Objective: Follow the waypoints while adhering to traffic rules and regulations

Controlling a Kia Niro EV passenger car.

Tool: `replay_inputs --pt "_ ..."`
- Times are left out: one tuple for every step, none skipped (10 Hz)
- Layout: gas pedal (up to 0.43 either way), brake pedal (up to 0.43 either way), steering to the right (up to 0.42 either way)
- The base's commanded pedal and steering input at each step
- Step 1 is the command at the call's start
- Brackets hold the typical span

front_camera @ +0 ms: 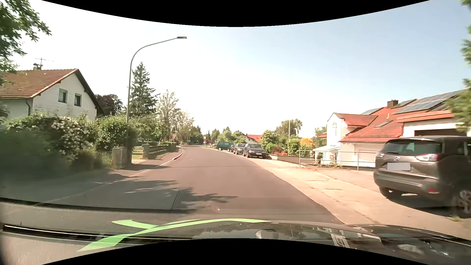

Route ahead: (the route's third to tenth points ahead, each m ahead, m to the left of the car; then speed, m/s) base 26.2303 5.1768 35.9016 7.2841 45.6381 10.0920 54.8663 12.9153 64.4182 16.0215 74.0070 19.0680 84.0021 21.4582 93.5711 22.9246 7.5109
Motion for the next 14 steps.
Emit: replay_inputs --pt "0.118 0.000 -0.041" --pt "0.118 0.000 -0.041" --pt "0.118 0.000 -0.041" --pt "0.118 0.000 -0.041" --pt "0.118 0.000 -0.042" --pt "0.118 0.000 -0.042" --pt "0.118 0.000 -0.042" --pt "0.118 0.000 -0.042" --pt "0.118 0.000 -0.042" --pt "0.118 0.000 -0.043" --pt "0.118 0.000 -0.043" --pt "0.130 0.000 -0.043" --pt "0.130 0.000 -0.042" --pt "0.138 0.000 -0.043"
